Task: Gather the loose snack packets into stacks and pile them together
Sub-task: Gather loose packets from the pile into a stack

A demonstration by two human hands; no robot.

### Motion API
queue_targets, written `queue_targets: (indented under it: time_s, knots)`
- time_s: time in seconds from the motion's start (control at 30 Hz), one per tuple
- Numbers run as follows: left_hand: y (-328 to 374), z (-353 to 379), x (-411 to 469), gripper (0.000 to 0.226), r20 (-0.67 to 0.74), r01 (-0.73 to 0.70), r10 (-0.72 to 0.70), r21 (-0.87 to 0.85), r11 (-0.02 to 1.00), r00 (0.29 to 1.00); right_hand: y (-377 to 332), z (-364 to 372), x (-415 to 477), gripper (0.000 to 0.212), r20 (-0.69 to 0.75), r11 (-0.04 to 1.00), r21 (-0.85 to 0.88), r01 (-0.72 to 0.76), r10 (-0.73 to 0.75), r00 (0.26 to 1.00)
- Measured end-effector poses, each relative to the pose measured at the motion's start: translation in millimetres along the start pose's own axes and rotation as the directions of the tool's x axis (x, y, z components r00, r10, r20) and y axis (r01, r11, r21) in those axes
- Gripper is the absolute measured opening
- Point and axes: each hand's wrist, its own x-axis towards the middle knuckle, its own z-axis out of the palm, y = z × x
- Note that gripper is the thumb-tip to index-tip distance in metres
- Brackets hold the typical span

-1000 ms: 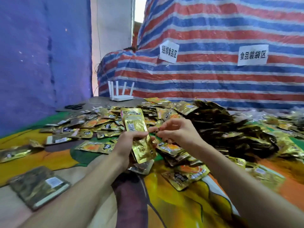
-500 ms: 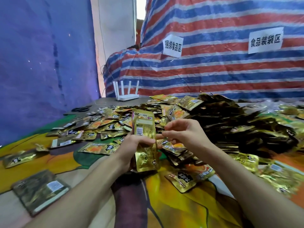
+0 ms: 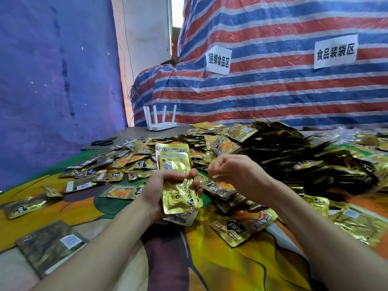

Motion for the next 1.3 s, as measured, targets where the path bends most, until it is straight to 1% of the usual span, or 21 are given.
queue_targets:
  time_s: [0.03,0.07,0.1,0.13,0.2,0.27,0.33,0.4,0.47,0.53,0.57,0.63,0.7,0.77,0.83,0.87,0.93,1.07,1.17,1.23,1.3]
  knots:
    - [0,1,0,0.023,0.017,0.005,-0.005,-0.010,1.000,1.000,-3,0,-1,0.005,0.017,0.987,0.158,0.005,-0.008,1.000]
    - [0,1,0,0.023,0.032,0.007,-0.006,-0.023,1.000,0.999,-5,-1,-2,0.009,0.040,0.956,0.292,0.006,-0.019,0.999]
    - [0,2,0,0.023,0.045,0.006,-0.004,-0.038,0.999,0.999,-6,-2,-3,0.016,0.059,0.921,0.389,0.004,-0.030,0.998]
    - [0,2,0,0.024,0.059,0.007,-0.004,-0.050,0.999,0.998,-6,-3,-4,0.022,0.071,0.889,0.458,0.004,-0.041,0.997]
    - [-1,3,0,0.024,0.090,0.025,-0.021,-0.047,0.999,0.996,-5,-2,-3,0.026,0.071,0.835,0.550,0.015,-0.065,0.995]
    - [-2,2,0,0.024,0.100,0.060,-0.059,-0.016,0.998,0.993,-3,1,-1,0.035,0.073,0.819,0.573,0.014,-0.069,0.995]
    - [-3,1,1,0.024,0.105,0.088,-0.089,0.011,0.996,0.990,0,2,1,0.049,0.090,0.855,0.518,-0.007,-0.047,0.995]
    - [-4,-2,2,0.028,0.080,0.079,-0.083,0.051,0.996,0.993,2,4,1,0.055,0.093,0.900,0.435,-0.040,-0.001,0.996]
    - [-4,-3,4,0.035,-0.014,0.074,-0.073,0.107,0.991,0.997,5,6,1,0.061,0.045,0.950,0.311,-0.031,0.018,0.999]
    - [-4,-2,7,0.033,-0.154,0.084,-0.065,0.120,0.989,0.986,6,8,0,0.069,-0.076,0.981,0.191,0.007,0.008,0.997]
    - [-4,-1,9,0.031,-0.226,0.068,-0.046,0.092,0.993,0.973,6,10,0,0.070,-0.141,0.990,0.139,0.026,-0.006,0.990]
    - [-2,-4,14,0.022,-0.357,-0.040,0.045,0.021,0.999,0.933,7,15,-1,0.068,-0.234,0.999,0.027,0.046,-0.038,0.972]
    - [1,-7,17,0.014,-0.422,-0.169,0.148,-0.011,0.986,0.894,10,26,-3,0.067,-0.266,0.998,-0.060,0.023,-0.038,0.963]
    - [4,-8,19,0.015,-0.430,-0.257,0.213,-0.045,0.966,0.877,15,39,-4,0.070,-0.245,0.992,-0.128,-0.009,-0.023,0.969]
    - [4,-8,19,0.022,-0.416,-0.286,0.222,-0.097,0.953,0.882,19,55,-3,0.073,-0.210,0.974,-0.226,0.004,-0.053,0.976]
    - [3,-6,18,0.027,-0.410,-0.280,0.210,-0.118,0.953,0.888,22,63,-2,0.074,-0.193,0.960,-0.276,0.036,-0.092,0.977]
    - [1,-1,16,0.034,-0.381,-0.254,0.192,-0.121,0.960,0.905,26,74,-1,0.075,-0.172,0.941,-0.312,0.129,-0.190,0.967]
    - [-6,6,16,0.036,-0.309,-0.187,0.149,-0.096,0.978,0.939,27,76,0,0.074,-0.242,0.902,-0.361,0.235,-0.334,0.911]
    - [-7,9,15,0.037,-0.293,-0.119,0.093,-0.072,0.990,0.952,26,73,-1,0.071,-0.298,0.895,-0.361,0.261,-0.376,0.877]
    - [-7,10,15,0.038,-0.277,-0.130,0.099,-0.094,0.987,0.956,26,73,-1,0.067,-0.298,0.883,-0.398,0.250,-0.382,0.875]
    - [-6,10,15,0.039,-0.260,-0.141,0.098,-0.154,0.978,0.961,25,71,1,0.061,-0.286,0.876,-0.425,0.226,-0.367,0.885]
